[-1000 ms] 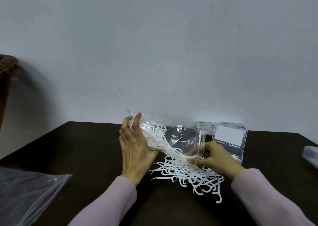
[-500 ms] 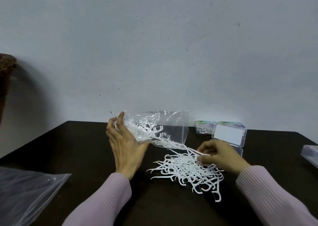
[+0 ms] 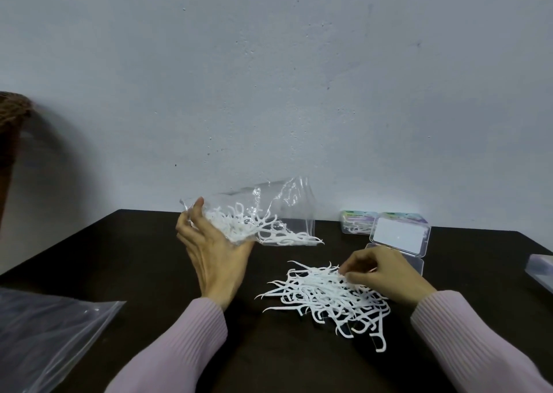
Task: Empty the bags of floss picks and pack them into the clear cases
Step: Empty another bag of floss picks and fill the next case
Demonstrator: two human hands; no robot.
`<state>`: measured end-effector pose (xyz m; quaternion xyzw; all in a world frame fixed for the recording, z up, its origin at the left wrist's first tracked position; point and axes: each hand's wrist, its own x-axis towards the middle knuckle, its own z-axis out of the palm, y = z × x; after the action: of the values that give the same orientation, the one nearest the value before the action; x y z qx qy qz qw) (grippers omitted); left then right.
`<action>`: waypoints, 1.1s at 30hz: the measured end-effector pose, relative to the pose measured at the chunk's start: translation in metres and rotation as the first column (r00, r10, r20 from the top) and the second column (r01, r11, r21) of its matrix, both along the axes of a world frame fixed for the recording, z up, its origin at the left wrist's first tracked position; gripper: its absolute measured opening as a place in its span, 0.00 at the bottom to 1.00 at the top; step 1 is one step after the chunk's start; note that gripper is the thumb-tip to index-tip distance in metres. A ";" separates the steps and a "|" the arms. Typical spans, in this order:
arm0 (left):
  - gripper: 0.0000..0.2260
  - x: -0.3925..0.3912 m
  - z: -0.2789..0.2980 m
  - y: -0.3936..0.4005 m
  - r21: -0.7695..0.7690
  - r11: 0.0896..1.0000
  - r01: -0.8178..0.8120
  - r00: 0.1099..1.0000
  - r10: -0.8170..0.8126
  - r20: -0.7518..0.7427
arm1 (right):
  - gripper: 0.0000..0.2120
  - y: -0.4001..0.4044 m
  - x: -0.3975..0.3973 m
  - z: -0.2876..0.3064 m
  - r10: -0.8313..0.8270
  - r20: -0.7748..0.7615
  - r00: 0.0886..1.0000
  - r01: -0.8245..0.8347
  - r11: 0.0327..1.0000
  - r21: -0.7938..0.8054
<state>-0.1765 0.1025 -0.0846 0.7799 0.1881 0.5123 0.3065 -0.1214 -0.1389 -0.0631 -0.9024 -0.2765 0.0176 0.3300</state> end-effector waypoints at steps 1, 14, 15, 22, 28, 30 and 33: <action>0.48 0.000 -0.001 -0.001 0.000 1.000 0.009 1.000 -0.009 -0.005 | 0.05 0.002 -0.002 0.000 0.014 0.033 0.999 -0.014 1.000 0.025; 0.51 0.001 -0.008 -0.021 0.114 0.986 0.118 0.993 -0.117 -0.017 | 0.14 0.024 -0.021 -0.004 0.245 0.077 0.966 -0.256 0.945 0.203; 0.51 0.001 -0.007 -0.021 0.129 0.985 0.118 0.993 -0.116 -0.018 | 0.11 0.025 -0.021 -0.005 0.229 0.113 0.967 -0.247 0.951 0.188; 0.52 0.000 -0.007 -0.018 0.202 0.973 0.111 0.994 -0.106 -0.036 | 0.17 0.021 -0.020 -0.003 0.173 0.082 0.982 -0.180 0.978 0.102; 0.52 0.000 -0.007 -0.012 0.218 0.972 0.084 0.996 -0.079 -0.035 | 0.14 0.018 -0.018 0.003 0.275 0.007 0.961 -0.274 0.953 0.133; 0.51 -0.001 -0.006 -0.009 0.219 0.973 0.071 0.997 -0.063 -0.043 | 0.11 0.016 -0.016 0.003 0.291 0.016 0.956 -0.291 0.947 0.134; 0.52 -0.001 -0.004 -0.007 0.222 0.974 0.054 0.997 -0.042 -0.057 | 0.06 0.014 -0.016 0.003 0.279 0.044 0.959 -0.283 0.949 0.137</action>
<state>-0.1779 0.0959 -0.0890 0.8269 0.1183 0.5021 0.2241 -0.1374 -0.1251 -0.0604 -0.8282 -0.4066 0.0339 0.3843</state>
